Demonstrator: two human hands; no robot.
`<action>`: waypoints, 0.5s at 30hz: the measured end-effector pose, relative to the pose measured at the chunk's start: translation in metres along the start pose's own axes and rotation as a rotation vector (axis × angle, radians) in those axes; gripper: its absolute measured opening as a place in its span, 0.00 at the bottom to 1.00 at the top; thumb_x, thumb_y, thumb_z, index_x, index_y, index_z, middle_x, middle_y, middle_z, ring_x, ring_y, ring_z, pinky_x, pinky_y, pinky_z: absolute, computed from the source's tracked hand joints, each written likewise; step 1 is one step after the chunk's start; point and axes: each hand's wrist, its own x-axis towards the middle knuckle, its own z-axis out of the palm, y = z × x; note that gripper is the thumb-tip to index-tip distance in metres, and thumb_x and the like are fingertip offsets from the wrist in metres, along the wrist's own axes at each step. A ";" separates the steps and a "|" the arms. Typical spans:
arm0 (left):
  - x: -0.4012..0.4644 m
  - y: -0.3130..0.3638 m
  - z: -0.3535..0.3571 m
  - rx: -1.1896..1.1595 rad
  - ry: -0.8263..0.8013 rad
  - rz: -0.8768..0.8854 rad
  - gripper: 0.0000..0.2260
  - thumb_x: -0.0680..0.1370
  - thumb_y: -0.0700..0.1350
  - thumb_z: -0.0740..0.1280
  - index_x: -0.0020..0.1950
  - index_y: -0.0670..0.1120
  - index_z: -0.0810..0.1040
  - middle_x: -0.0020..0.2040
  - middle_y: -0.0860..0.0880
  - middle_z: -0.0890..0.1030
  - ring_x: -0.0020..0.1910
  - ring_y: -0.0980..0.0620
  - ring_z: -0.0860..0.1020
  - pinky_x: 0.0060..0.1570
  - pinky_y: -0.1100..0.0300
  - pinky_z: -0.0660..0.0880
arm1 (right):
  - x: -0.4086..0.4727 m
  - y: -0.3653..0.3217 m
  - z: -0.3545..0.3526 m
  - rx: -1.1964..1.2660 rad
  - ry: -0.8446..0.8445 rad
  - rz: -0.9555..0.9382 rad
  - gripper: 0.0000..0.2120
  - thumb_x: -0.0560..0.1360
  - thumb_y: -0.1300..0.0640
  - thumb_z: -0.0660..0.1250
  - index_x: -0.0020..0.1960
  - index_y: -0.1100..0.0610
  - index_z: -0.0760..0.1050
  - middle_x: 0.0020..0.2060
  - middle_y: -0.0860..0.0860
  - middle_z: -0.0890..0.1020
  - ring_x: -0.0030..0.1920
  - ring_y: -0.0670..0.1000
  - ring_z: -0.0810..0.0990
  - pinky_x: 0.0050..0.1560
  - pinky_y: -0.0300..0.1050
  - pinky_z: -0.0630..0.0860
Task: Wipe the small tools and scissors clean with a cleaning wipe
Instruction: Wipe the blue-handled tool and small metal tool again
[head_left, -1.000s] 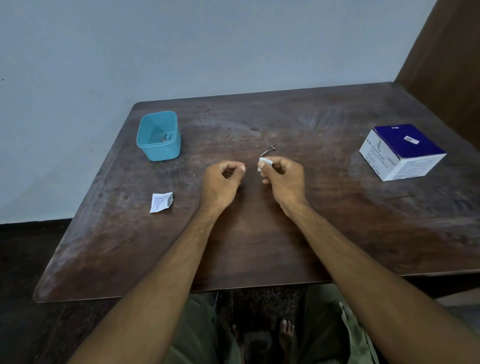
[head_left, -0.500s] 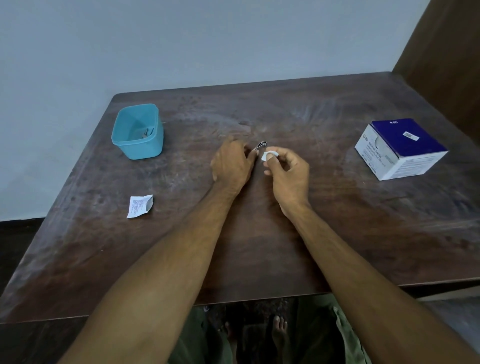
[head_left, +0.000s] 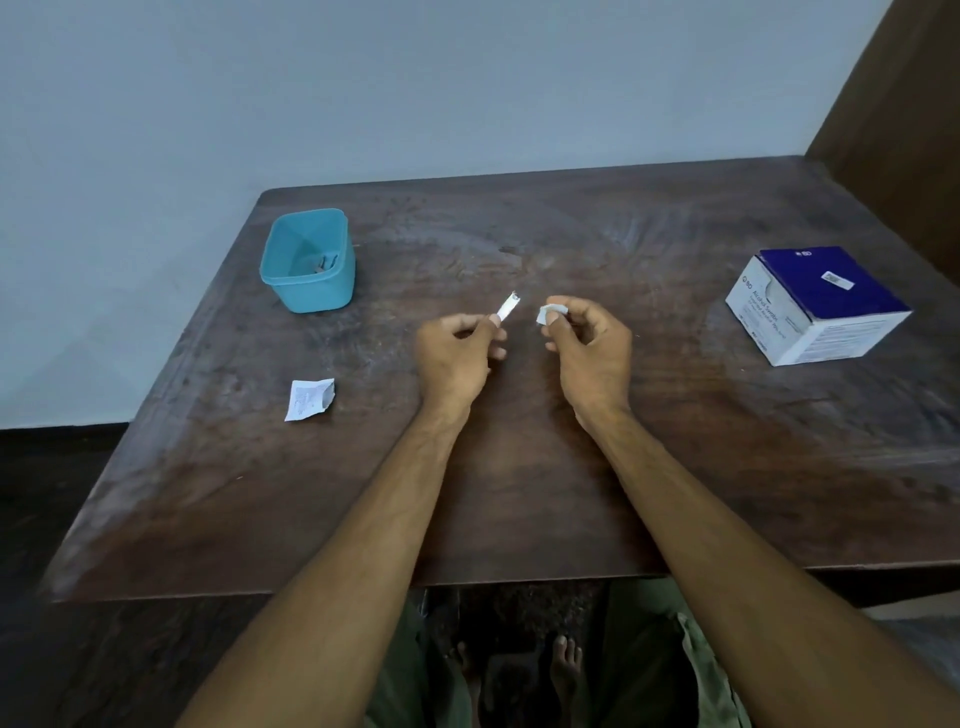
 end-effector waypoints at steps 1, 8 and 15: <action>-0.006 -0.002 -0.006 -0.105 -0.016 -0.060 0.06 0.77 0.40 0.68 0.40 0.44 0.82 0.35 0.48 0.84 0.28 0.57 0.79 0.28 0.67 0.73 | -0.003 -0.001 0.000 -0.015 -0.013 -0.021 0.07 0.75 0.65 0.67 0.47 0.54 0.80 0.40 0.48 0.84 0.41 0.45 0.82 0.39 0.40 0.78; -0.028 -0.006 -0.020 -0.340 0.011 -0.102 0.06 0.78 0.38 0.67 0.47 0.36 0.81 0.35 0.45 0.82 0.30 0.55 0.81 0.33 0.66 0.77 | -0.026 -0.006 0.005 -0.304 -0.107 -0.272 0.04 0.74 0.59 0.70 0.47 0.52 0.81 0.42 0.44 0.82 0.42 0.43 0.80 0.45 0.36 0.75; -0.035 -0.012 -0.015 -0.117 0.023 0.053 0.05 0.78 0.41 0.67 0.45 0.43 0.83 0.35 0.48 0.83 0.30 0.56 0.80 0.37 0.59 0.80 | -0.029 -0.005 0.012 -0.571 -0.190 -0.450 0.04 0.75 0.61 0.67 0.46 0.56 0.81 0.41 0.46 0.79 0.41 0.41 0.74 0.43 0.28 0.69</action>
